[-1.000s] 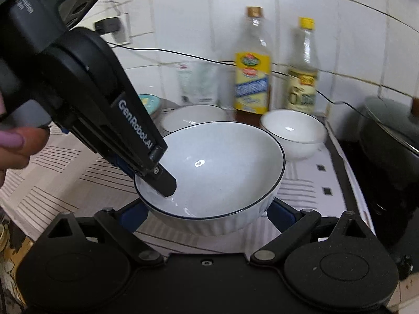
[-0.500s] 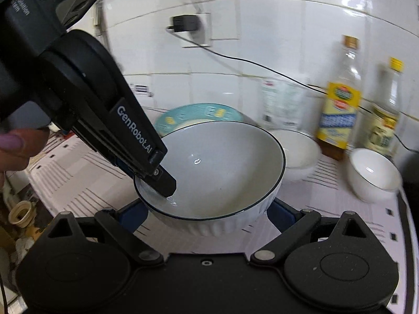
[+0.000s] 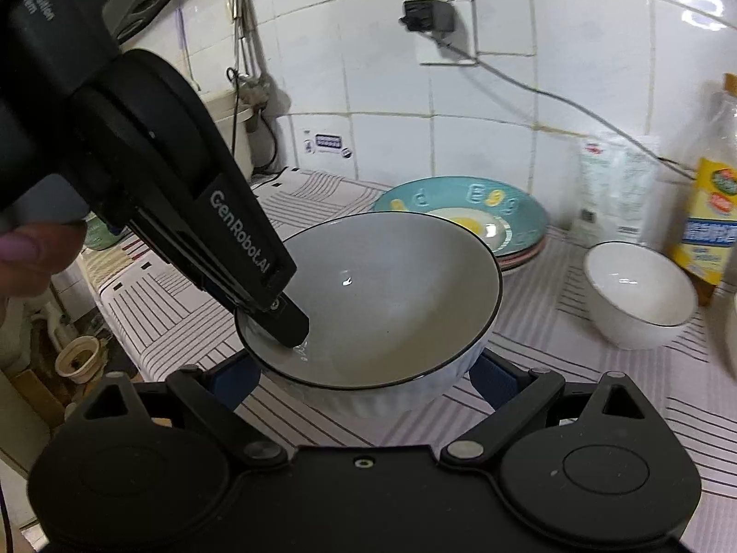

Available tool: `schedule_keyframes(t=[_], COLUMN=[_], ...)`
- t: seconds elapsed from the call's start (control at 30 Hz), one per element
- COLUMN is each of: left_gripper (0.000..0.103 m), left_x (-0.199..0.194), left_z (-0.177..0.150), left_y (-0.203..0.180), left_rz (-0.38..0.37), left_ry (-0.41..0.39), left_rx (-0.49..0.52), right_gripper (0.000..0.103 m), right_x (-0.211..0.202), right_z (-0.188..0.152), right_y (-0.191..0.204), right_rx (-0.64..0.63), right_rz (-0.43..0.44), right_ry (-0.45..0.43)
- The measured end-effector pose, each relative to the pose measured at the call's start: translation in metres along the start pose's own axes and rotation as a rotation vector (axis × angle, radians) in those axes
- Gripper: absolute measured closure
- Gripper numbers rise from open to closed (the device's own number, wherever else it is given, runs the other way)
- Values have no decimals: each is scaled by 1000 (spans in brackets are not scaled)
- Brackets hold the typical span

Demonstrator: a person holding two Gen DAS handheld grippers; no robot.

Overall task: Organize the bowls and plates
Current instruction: 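Lift the white bowl with the left tool and carry it toward the plate stack, then lower the white bowl onto the mat beside the plate stack and open the left tool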

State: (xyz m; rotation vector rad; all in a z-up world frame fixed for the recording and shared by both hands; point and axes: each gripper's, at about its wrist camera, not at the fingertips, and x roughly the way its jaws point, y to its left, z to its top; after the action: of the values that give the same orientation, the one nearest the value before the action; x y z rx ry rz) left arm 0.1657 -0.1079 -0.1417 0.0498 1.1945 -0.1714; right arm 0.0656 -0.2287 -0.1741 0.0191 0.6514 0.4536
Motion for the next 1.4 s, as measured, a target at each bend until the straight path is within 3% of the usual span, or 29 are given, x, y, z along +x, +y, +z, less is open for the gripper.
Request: schedule_keyframes(t=[0.2,0.47,0.9,1.03,1.1,1.23,1.4], left_gripper=[90,90,89,73,61,57,55], left_x=[23,41,65,65,59,44,19], left_z=[2,4,8,10,10,10,7], left_y=[18,21,31,32,26,18,8], left_rz=[28,61,47,6,27,58,63], left_ry=[21,-25,-18,28,16,0,-19], left_rx=[-9,27,-20,-58,-39,5,34], right_gripper=[4,4,4,5,5,5,5], right_x=[33,62,88,92,91,75,36], right_z=[-4,-7,-13,-6,-2,2,10], right_y=[8,6,6,6,3,3,-3], right_rx=[-2,-3,-41,-22,-3,-4,35], right_rz=[39,33,8,9,11,-10,-8], right_ry=[28,27,54,110,143,155,96])
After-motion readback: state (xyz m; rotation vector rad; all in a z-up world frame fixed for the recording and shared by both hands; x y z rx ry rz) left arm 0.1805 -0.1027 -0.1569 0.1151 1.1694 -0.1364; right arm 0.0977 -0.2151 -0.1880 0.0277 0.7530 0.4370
